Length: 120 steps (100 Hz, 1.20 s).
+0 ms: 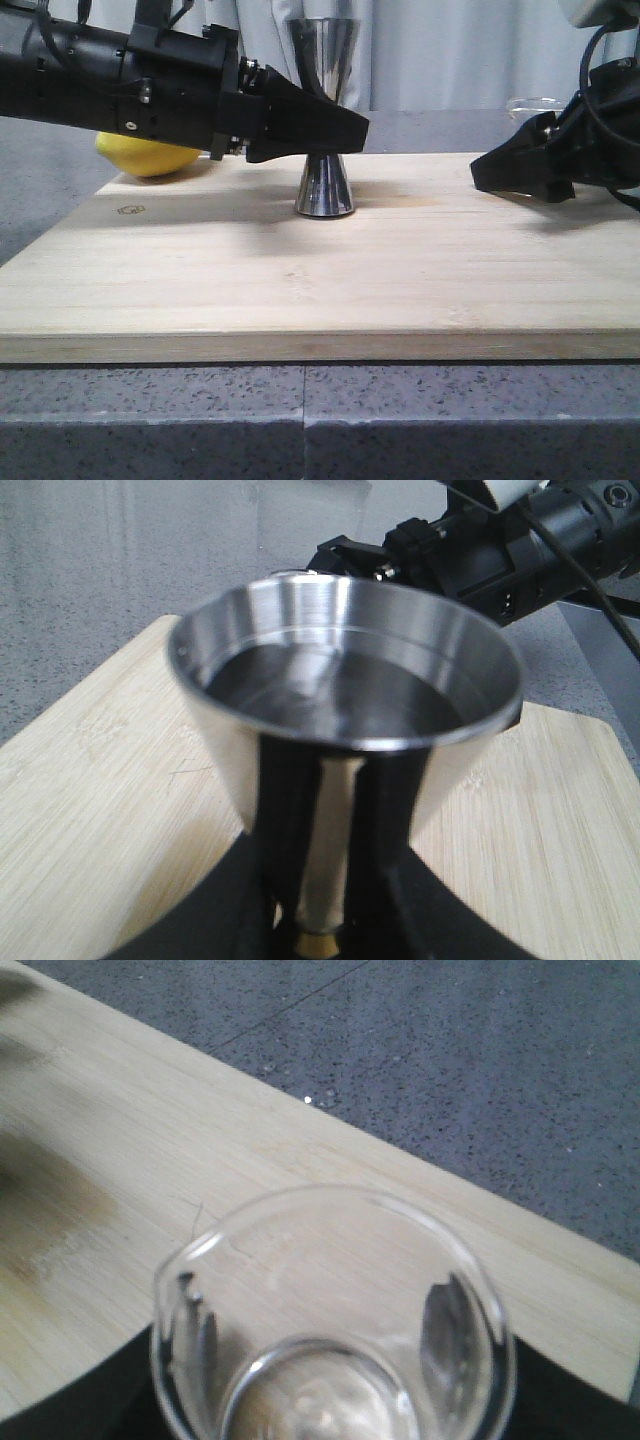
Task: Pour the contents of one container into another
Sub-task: 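Return the beaker upright to the board and open the right gripper, then open the left gripper and release the jigger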
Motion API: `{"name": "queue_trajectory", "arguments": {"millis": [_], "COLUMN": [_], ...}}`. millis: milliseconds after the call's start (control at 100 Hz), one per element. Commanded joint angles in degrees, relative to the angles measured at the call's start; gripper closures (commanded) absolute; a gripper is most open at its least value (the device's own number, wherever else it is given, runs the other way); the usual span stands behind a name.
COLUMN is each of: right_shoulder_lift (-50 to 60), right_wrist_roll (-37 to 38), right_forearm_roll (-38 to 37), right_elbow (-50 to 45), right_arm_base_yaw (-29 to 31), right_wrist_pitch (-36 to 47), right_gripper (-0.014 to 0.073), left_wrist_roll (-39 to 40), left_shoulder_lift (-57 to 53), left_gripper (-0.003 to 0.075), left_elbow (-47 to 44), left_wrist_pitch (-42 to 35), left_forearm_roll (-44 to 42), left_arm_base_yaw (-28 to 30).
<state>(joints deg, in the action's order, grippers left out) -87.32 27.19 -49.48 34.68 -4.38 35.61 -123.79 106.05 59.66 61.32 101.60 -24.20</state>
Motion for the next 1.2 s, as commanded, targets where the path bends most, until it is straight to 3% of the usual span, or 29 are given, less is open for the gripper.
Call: {"name": "queue_trajectory", "arguments": {"millis": [0, 160, 580, 1190], "right_shoulder_lift": [1.7, 4.4, 17.1, 26.3], "right_wrist_roll": [-0.4, 2.5, 9.3, 9.5], "right_forearm_roll": [1.5, 1.7, 1.3, 0.2], "right_elbow": [1.3, 1.3, 1.3, 1.3], "right_arm_base_yaw": [0.4, 0.4, 0.4, 0.4], "right_wrist_pitch": [3.2, 3.4, -1.1, -6.1], "right_gripper": [0.0063, -0.0025, -0.0024, -0.0024], "left_wrist_roll": [0.0, 0.0, 0.0, 0.0], "left_shoulder_lift": [-2.4, -2.4, -2.4, -2.4], "left_gripper": [0.0659, 0.0659, 0.0659, 0.0659], "left_elbow": [1.5, 1.5, 1.5, 1.5], "left_wrist_pitch": [3.4, 3.4, 3.4, 3.4], "left_forearm_roll": [4.4, 4.4, 4.4, 4.4], "left_arm_base_yaw": [-0.5, -0.5, -0.5, -0.5]}}
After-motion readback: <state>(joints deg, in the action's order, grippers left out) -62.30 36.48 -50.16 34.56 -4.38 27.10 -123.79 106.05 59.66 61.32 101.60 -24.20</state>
